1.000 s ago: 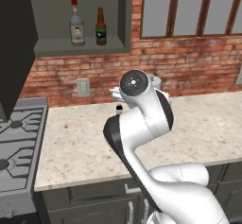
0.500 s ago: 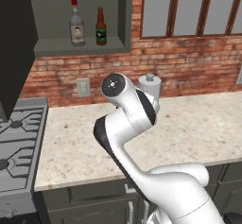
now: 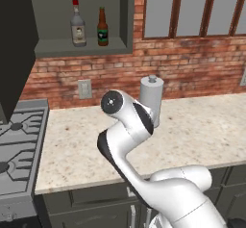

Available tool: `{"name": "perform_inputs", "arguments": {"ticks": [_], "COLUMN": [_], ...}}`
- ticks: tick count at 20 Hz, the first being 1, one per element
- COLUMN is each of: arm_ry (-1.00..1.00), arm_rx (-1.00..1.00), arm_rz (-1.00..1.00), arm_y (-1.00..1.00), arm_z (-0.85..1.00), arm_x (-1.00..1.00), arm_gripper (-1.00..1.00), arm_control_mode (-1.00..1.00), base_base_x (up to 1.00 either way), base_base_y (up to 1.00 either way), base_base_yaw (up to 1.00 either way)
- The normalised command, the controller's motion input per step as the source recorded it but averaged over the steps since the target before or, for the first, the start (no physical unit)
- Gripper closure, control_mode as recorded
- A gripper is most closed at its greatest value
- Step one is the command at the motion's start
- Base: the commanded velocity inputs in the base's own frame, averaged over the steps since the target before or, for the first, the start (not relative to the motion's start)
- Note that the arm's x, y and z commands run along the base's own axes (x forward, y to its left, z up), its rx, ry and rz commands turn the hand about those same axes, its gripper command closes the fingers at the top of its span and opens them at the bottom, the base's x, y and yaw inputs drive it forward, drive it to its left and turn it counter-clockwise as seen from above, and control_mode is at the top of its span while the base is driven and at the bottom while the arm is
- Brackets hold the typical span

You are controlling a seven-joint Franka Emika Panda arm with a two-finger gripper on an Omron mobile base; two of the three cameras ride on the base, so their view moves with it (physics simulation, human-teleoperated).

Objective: Sort all alcoholic drinks to one cabinet, and non-alcoholic drinks to the other.

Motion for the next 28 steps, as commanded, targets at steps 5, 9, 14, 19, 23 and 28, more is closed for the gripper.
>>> {"name": "perform_inputs", "arguments": {"ticks": [5, 9, 14, 19, 23, 28], "arm_ry": [-0.06, -0.04, 0.0, 0.0, 0.0, 0.0], "arm_rx": [0.0, -0.01, -0.04, -0.04, -0.01, 0.0], "arm_rz": [0.0, -0.1, -0.22, -0.21, -0.15, -0.09], "arm_y": [0.0, 0.04, 0.17, 0.12, 0.0, 0.0], "arm_z": [-0.21, -0.12, -0.04, -0.03, 0.0, -0.06], "arm_x": [0.14, 0.01, 0.0, 0.03, 0.23, 0.39], "arm_gripper": [-1.0, -1.0, -1.0, -1.0, -1.0, -1.0], "arm_control_mode": [-1.0, -1.0, -1.0, -1.0, -1.0, -1.0], "base_base_x": [0.0, 0.0, 0.0, 0.0, 0.0, 0.0], "base_base_y": [0.0, 0.0, 0.0, 0.0, 0.0, 0.0], "base_base_yaw": [0.0, 0.0, 0.0, 0.0, 0.0, 0.0]}}
